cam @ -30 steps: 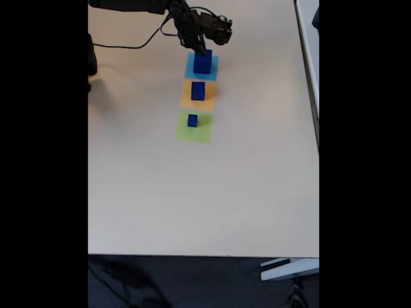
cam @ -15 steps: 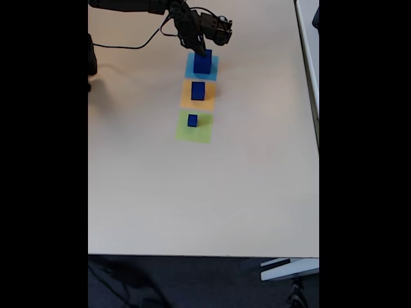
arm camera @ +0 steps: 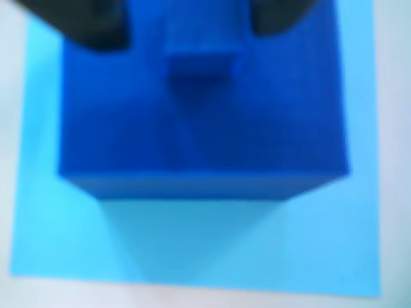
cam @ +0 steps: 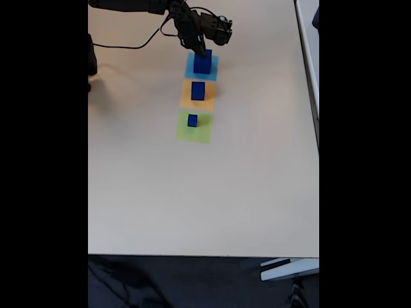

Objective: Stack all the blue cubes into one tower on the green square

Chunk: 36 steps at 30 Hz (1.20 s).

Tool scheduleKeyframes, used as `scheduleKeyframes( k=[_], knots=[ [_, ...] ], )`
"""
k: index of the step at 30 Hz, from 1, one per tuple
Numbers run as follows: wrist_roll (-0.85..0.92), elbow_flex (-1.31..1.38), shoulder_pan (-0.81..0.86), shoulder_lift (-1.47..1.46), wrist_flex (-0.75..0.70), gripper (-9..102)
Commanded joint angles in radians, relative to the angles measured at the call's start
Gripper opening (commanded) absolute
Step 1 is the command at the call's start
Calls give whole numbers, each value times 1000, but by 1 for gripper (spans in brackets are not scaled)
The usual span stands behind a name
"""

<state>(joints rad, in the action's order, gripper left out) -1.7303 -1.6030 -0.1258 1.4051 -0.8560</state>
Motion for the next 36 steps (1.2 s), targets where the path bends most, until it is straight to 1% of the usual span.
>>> scheduleKeyframes(
  k=[1,6,15,21,28,36],
  knots=[
    [14,44,-5,40,9,11],
    [12,66,-15,41,8,14],
    [-3,129,-41,46,3,14],
    [-12,129,-54,107,3,16],
    [98,120,11,204,2,21],
    [318,141,149,249,14,21]
  ],
)
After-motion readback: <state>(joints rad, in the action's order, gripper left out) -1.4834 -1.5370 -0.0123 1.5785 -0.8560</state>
